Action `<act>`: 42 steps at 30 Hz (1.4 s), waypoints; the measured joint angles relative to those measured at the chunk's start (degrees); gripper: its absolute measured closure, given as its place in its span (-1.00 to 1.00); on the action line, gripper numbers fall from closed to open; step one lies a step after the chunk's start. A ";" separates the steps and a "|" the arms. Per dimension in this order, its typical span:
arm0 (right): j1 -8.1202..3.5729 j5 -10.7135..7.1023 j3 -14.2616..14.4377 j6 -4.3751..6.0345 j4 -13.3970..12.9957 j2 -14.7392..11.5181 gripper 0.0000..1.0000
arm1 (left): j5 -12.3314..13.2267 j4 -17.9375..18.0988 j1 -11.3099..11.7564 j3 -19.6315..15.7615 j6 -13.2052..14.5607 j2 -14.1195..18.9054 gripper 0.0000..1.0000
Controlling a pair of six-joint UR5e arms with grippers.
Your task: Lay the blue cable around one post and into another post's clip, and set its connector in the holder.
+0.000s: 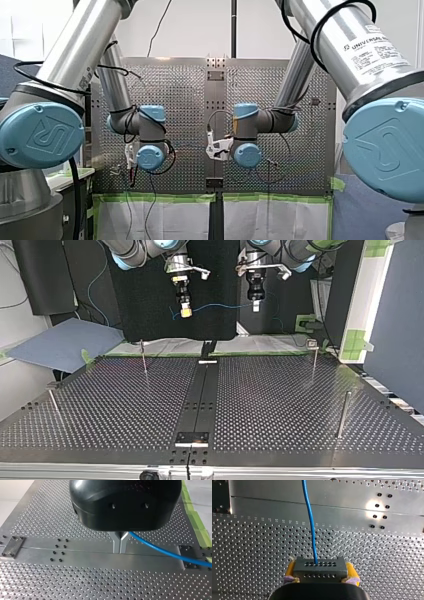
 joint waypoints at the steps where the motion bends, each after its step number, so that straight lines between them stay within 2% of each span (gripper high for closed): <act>1: 0.00 0.00 0.00 0.00 0.00 0.00 1.00 | 0.00 0.00 0.00 0.00 0.00 0.00 1.00; 29: 0.15 -0.06 0.11 0.06 0.06 -0.04 1.00 | 0.00 0.22 -0.58 -0.24 0.07 0.14 1.00; 34: 1.08 -0.86 0.17 1.69 1.69 1.60 1.00 | 0.00 1.86 -1.59 -2.04 0.23 1.94 1.00; 37: 1.26 -1.00 0.17 2.69 2.99 2.89 1.00 | 0.00 2.43 -1.78 -3.64 0.25 3.55 1.00; 42: 1.30 -1.05 0.18 3.19 5.37 5.31 1.00 | 0.00 2.62 -1.83 -6.30 0.26 6.32 1.00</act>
